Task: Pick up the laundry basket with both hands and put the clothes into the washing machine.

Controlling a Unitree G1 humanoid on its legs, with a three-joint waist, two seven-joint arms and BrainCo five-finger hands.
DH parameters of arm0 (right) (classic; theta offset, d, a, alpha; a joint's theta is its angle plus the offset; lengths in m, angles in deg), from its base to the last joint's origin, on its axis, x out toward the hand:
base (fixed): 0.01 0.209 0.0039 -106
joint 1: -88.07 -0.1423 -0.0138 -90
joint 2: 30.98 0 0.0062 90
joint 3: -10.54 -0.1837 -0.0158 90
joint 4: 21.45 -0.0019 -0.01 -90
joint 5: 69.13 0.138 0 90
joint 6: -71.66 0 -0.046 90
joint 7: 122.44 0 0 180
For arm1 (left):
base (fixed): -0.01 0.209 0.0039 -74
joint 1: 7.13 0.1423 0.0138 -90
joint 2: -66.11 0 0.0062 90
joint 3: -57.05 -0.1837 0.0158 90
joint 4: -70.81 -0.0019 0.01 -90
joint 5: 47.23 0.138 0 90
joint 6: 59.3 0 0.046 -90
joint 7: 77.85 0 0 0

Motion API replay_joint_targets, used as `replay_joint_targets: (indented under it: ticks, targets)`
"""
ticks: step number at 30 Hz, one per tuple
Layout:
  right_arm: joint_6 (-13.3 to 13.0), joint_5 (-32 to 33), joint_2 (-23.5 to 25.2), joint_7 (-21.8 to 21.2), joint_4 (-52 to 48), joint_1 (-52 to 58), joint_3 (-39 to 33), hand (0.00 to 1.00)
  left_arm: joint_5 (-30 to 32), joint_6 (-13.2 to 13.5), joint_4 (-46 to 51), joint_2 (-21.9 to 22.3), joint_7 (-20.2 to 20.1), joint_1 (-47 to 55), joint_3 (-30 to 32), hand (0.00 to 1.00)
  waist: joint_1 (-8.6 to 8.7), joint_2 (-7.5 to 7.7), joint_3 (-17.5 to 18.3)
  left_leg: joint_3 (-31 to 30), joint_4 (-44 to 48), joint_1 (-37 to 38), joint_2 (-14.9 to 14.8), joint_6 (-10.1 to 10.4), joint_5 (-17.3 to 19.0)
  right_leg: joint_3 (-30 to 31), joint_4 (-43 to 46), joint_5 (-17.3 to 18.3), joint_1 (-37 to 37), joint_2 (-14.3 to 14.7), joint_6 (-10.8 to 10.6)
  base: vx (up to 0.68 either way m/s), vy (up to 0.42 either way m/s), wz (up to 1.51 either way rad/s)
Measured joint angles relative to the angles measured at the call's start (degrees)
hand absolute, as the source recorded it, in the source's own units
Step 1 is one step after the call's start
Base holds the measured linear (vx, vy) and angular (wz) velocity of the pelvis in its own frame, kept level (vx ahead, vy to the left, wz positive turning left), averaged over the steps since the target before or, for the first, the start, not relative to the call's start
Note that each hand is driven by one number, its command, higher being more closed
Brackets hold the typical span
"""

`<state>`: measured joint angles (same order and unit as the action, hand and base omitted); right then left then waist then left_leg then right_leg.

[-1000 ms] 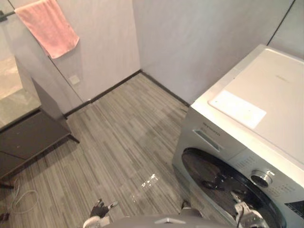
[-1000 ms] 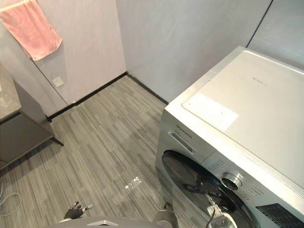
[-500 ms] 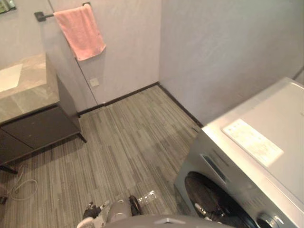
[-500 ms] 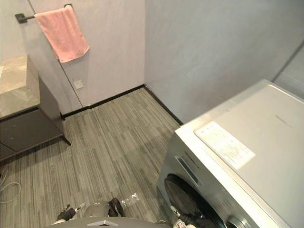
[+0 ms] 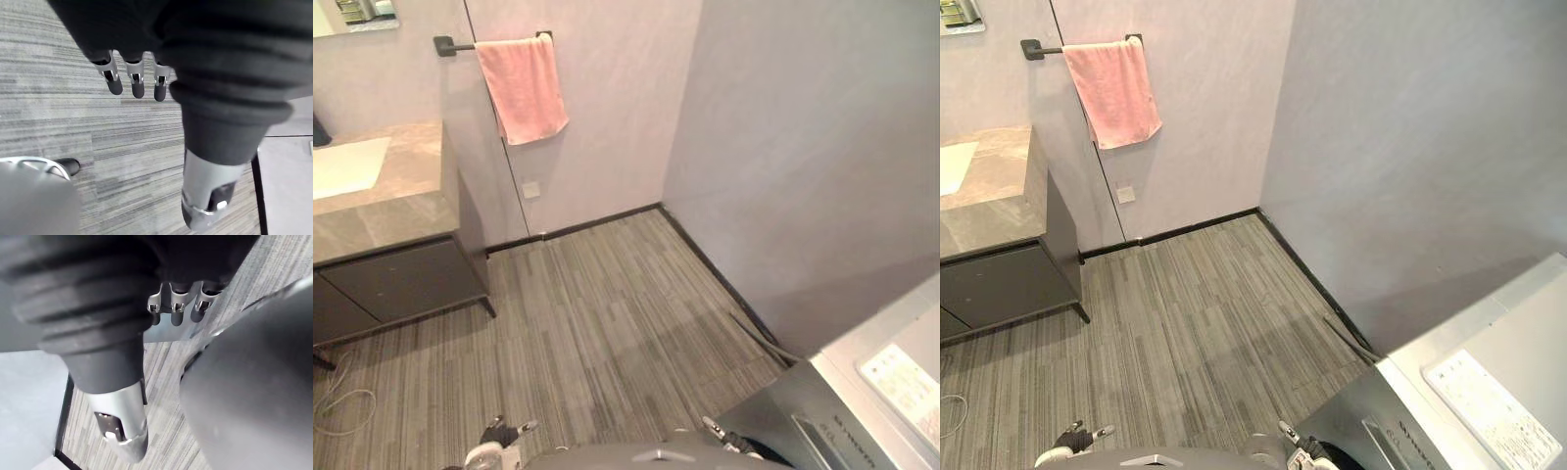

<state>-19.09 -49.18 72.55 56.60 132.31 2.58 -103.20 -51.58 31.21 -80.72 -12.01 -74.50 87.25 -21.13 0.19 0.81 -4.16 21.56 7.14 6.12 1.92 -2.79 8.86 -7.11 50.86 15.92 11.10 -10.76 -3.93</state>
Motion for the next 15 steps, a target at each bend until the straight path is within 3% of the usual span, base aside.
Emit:
replay_joint_targets:
  ticks: [2, 3, 4, 5, 6, 7, 10, 12, 15]
  targets:
    - [0.0, 0.0, -0.3, 0.1, 0.0, 0.8, 1.1, 0.00, 0.2, 0.2, 0.2, 3.0, -0.1, -0.9, 1.5, 0.00, 0.37, -0.18, 0.2, -2.9, 0.5, 0.0, -1.2, 1.2, 0.6, 5.2, -17.1, -1.3, -1.5, 3.2, 0.7, 0.12, -0.133, 0.75]
    - [0.1, 0.0, -0.2, 0.1, 0.1, 1.0, 1.3, 0.00, 0.6, 0.3, 0.6, 2.9, -0.3, -0.9, 2.2, 0.00, 0.24, 0.37, 0.3, -3.4, 0.7, 0.0, -1.3, 1.7, 0.7, 6.6, -22.4, -4.4, -2.0, 3.5, 1.1, 0.16, -0.187, 0.48]
    - [2.6, 1.5, -0.3, -1.4, 0.9, 1.1, 1.9, 0.00, 0.7, 0.7, 1.2, 2.8, -0.3, -0.8, 3.7, 0.00, -0.21, 1.98, 0.6, -4.0, 1.0, 0.1, -0.9, 2.7, 1.2, 7.3, -28.7, -10.2, -2.3, 2.6, 1.6, 0.18, -0.222, 0.30]
    - [5.1, 3.9, -0.6, -2.9, 1.8, 0.8, 2.1, 0.00, 1.3, 0.7, 1.3, 2.6, -0.3, -0.8, 4.5, 0.00, -0.28, 2.93, 0.8, -4.6, 1.7, 0.0, -0.6, 3.4, 1.7, 8.0, -30.1, -11.6, -2.7, 1.9, -1.2, 0.21, -0.271, 0.31]
    - [8.2, 7.1, -2.1, -5.2, 2.7, 0.7, 2.2, 0.00, 2.5, 0.7, 1.2, 3.7, -0.3, -0.6, 4.6, 0.00, -0.02, 1.99, 1.4, -5.5, 2.1, -0.3, -1.8, 4.0, 2.0, 6.5, -31.9, -11.6, -3.7, 2.7, -1.2, 0.25, -0.226, 0.31]
    - [9.3, 8.3, -3.1, -6.7, 2.8, 1.2, 2.1, 0.00, 3.0, 0.7, 0.8, 4.8, -0.3, -0.7, 5.0, 0.00, 0.50, 0.34, 1.9, -6.2, 1.7, -0.4, -2.7, 4.1, 1.8, 5.1, -34.6, -12.1, -5.0, 3.3, -1.1, 0.20, -0.163, 0.28]
    - [9.1, 9.0, -3.0, -6.3, 2.6, 2.5, 1.0, 0.00, 2.1, 0.8, -0.5, 5.3, -0.4, -1.2, 6.1, 0.00, 0.93, -0.35, 2.4, -8.1, -0.8, 0.3, -2.9, 4.1, 0.9, 3.1, -40.5, -14.2, -8.3, 3.9, -1.4, 0.15, -0.033, 0.25]
    - [7.8, 7.4, -2.3, -5.2, 3.0, 3.5, 0.4, 0.00, 1.7, 0.8, -0.6, 5.1, -0.5, -1.3, 6.1, 0.00, -0.22, 0.57, 2.8, -8.7, -2.3, 1.1, -2.6, 3.7, 0.3, 2.5, -43.6, -15.6, -10.2, 3.9, -1.6, 0.13, 0.054, 0.18]
    - [4.6, 3.0, -0.3, -3.3, 3.5, 4.5, -1.3, 0.00, 1.1, 0.9, -1.8, 3.1, -1.1, -1.1, 6.1, 0.00, -0.39, 2.48, 3.6, -10.1, -2.3, 1.6, -1.5, 3.2, -0.1, 1.6, -45.7, -16.0, -12.2, 3.6, -1.7, 0.10, 0.047, 0.17]
